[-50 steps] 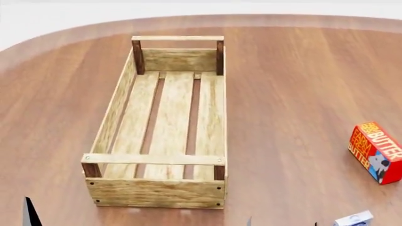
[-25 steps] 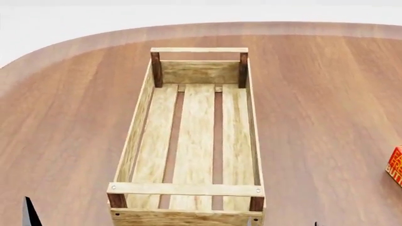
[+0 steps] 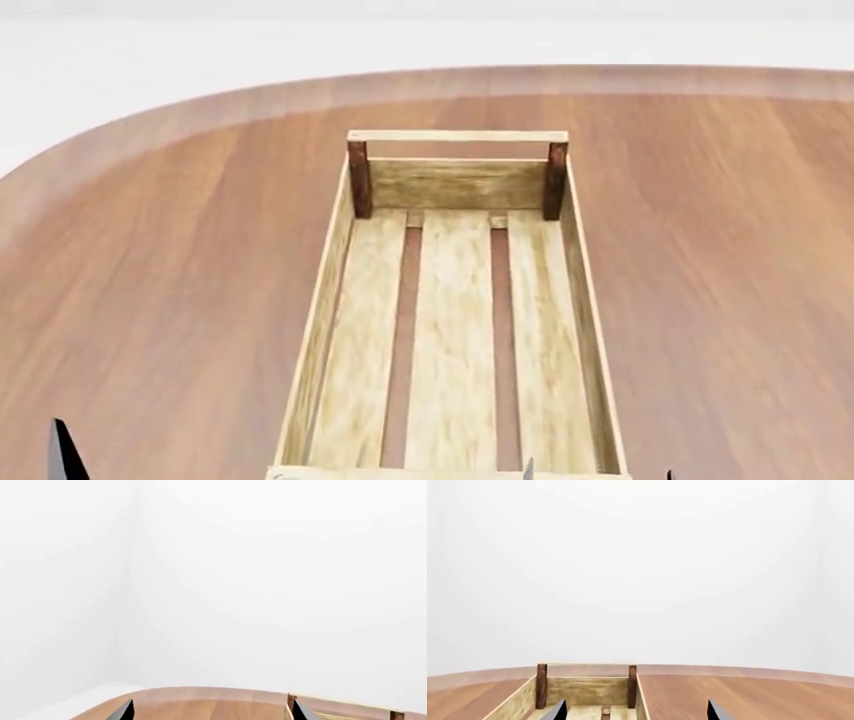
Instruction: Pick up the cream cheese and put it in the tray.
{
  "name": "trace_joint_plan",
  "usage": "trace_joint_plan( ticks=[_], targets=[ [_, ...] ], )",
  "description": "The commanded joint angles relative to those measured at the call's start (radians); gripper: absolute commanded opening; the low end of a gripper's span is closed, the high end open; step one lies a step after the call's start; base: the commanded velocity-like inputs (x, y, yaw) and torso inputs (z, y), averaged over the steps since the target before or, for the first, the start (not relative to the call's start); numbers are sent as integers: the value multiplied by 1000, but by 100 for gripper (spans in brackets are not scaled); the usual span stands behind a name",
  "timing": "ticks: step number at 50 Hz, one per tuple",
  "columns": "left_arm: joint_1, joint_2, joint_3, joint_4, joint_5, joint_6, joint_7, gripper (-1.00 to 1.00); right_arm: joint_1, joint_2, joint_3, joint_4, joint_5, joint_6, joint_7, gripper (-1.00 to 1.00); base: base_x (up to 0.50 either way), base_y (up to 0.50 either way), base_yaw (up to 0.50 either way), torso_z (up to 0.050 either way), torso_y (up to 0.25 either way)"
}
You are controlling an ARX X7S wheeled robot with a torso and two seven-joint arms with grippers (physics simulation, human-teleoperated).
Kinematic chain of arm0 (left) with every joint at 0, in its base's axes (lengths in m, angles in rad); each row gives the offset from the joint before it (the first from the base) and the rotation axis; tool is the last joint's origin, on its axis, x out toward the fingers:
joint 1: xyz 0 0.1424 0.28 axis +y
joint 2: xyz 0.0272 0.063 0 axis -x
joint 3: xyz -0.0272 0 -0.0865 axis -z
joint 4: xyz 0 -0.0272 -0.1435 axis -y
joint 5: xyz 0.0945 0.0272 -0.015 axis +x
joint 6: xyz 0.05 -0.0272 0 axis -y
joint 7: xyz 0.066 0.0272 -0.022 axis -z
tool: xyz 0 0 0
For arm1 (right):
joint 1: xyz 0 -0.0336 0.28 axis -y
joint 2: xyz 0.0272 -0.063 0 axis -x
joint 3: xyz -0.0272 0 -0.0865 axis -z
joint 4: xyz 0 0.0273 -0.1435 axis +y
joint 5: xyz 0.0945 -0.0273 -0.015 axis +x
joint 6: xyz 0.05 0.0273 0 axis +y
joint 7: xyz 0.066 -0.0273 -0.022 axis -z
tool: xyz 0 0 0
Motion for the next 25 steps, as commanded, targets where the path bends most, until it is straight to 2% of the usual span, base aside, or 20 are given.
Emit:
trace_joint_plan(
  ticks=[1,25],
  targets=[
    [0,-4,6,0,0,2,-5,100,-1,8,-5,-5,14,1,0,100,262,43,0,0,0],
    [-4,-12,18,-5,-3,7,-15,100,3,18,-12,-4,26,-5,10,100,261,1,0,0,1]
  ],
)
